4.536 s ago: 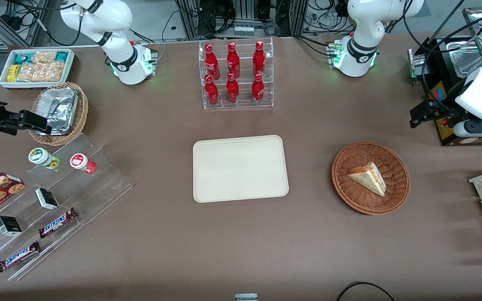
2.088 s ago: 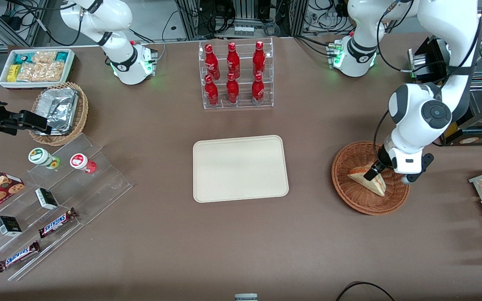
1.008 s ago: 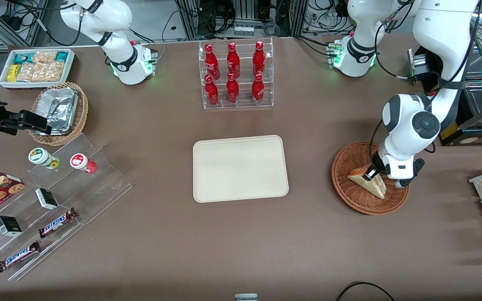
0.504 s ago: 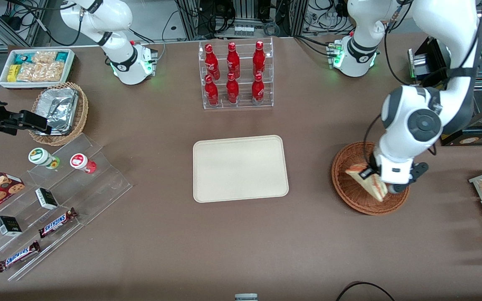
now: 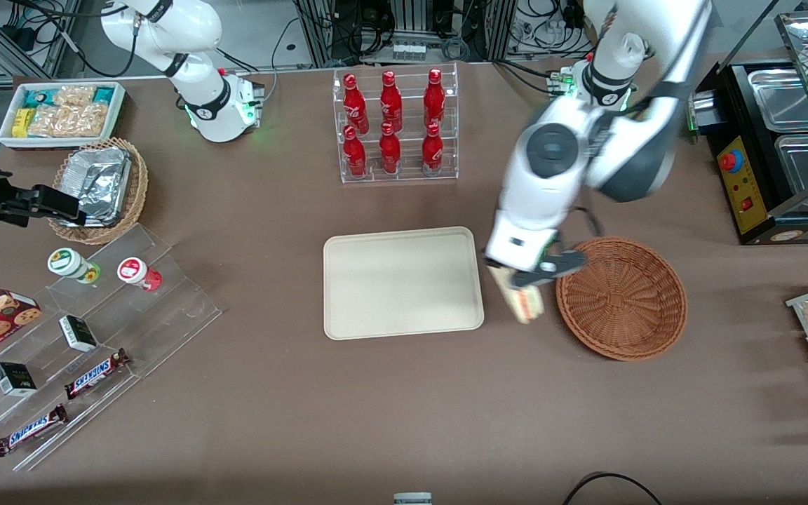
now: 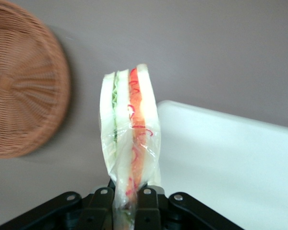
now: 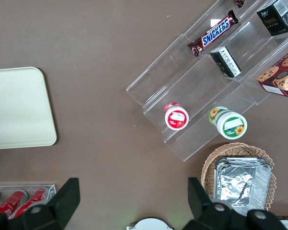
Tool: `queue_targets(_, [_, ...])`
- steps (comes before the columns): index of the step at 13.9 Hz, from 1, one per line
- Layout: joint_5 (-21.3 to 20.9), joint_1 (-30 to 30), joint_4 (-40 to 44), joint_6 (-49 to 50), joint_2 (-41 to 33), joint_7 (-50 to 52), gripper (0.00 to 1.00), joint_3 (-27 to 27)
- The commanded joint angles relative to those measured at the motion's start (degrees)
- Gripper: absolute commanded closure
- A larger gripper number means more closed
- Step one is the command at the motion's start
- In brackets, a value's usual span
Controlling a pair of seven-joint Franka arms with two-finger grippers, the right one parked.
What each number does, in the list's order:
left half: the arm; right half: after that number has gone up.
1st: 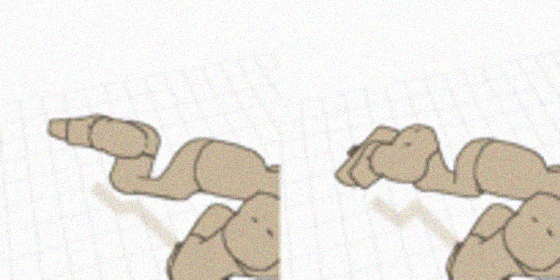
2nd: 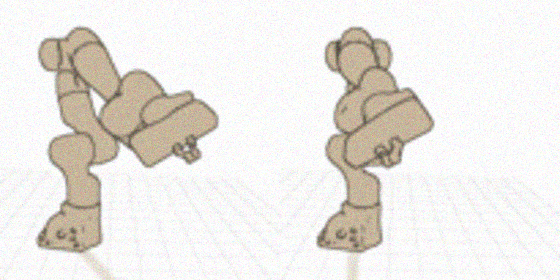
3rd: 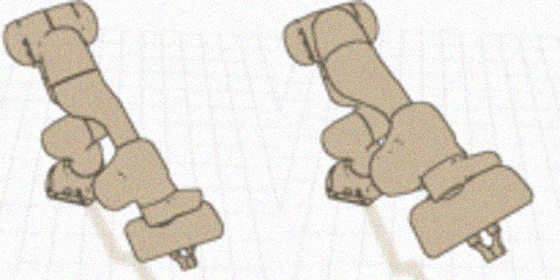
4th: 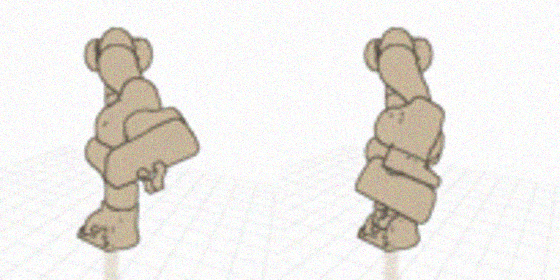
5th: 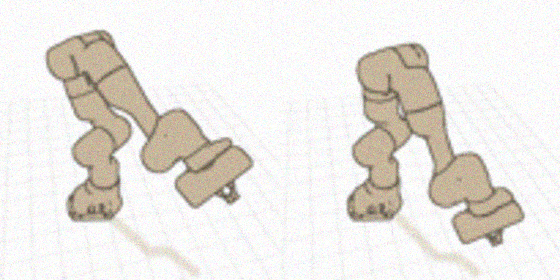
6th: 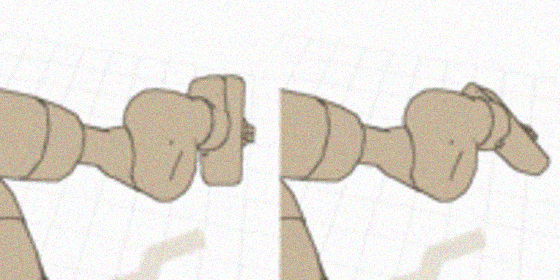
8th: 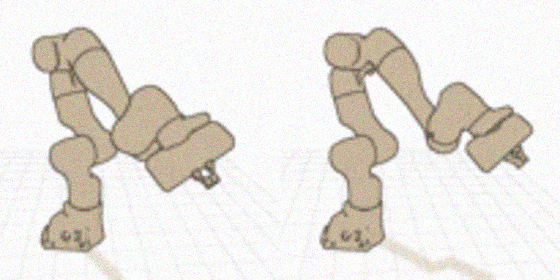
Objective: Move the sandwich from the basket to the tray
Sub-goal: 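Carry the sandwich with the left gripper over the cream tray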
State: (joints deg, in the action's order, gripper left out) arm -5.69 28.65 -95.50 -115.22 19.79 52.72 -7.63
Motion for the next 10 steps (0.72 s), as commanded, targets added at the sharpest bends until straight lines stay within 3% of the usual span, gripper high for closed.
queue_targets(1, [-0.5,5.8,9.5,0.5,9.6,0.6,1.0,0.8])
queue_targets(10, [-1.2,15.4,10.2,-16.1,20.5,2.4,1.0,1.0])
